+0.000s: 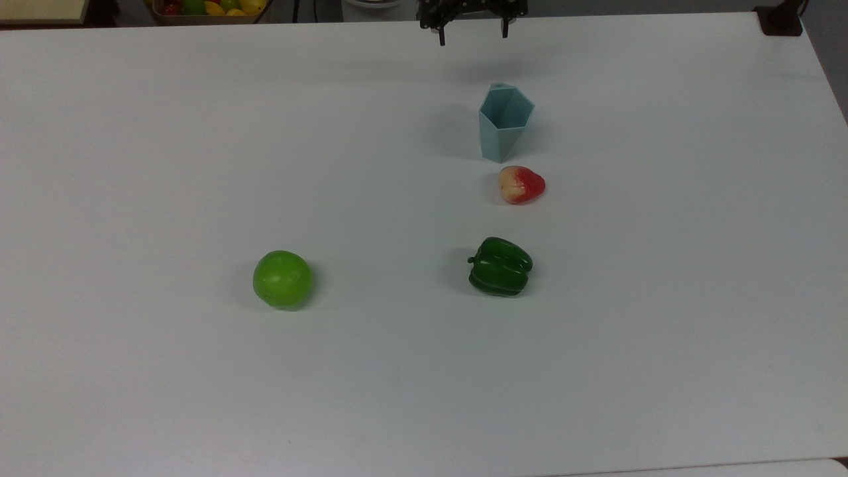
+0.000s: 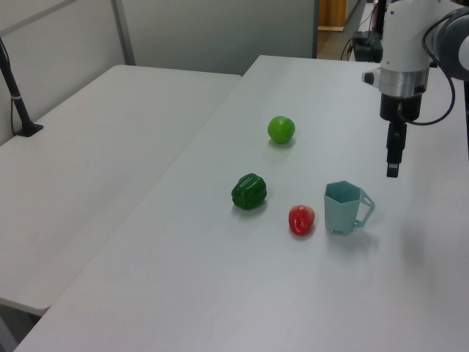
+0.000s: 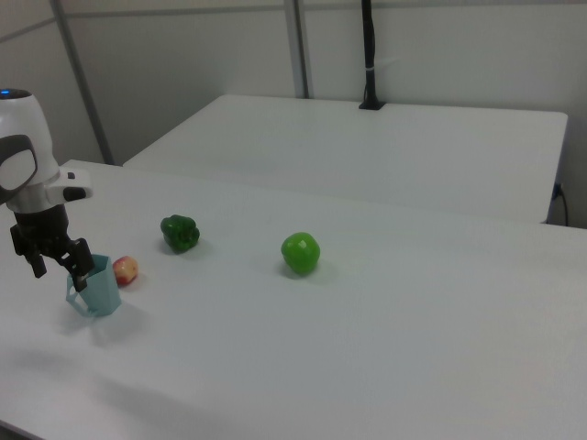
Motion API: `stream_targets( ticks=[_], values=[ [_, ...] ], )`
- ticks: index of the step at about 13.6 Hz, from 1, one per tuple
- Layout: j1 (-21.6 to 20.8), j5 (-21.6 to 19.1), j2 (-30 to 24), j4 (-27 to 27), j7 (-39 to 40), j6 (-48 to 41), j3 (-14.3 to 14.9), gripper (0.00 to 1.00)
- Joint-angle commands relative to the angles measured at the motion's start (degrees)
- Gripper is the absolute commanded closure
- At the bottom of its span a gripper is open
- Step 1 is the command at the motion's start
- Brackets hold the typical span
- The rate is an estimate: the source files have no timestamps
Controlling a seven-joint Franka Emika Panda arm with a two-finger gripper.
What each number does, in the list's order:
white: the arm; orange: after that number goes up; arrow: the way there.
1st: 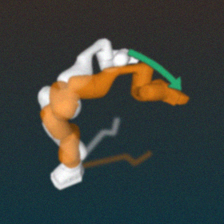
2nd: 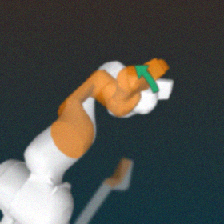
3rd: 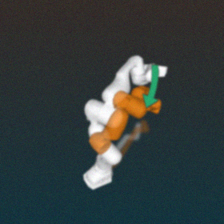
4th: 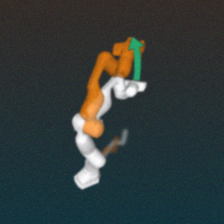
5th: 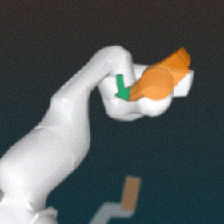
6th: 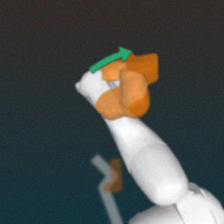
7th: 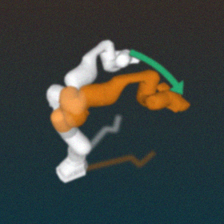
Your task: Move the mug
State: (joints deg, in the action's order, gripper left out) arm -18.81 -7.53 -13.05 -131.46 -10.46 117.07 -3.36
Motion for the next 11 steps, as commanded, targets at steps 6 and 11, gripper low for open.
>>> stream_targets(
  ticks=[6,11],
  values=[
    [-3.34,1.99,7.32,-1.16,0.17,10.19,-0.06,0.08],
    [-4.21,2.08,10.4,-0.99,0.17,13.01,0.02,0.25]
  ],
)
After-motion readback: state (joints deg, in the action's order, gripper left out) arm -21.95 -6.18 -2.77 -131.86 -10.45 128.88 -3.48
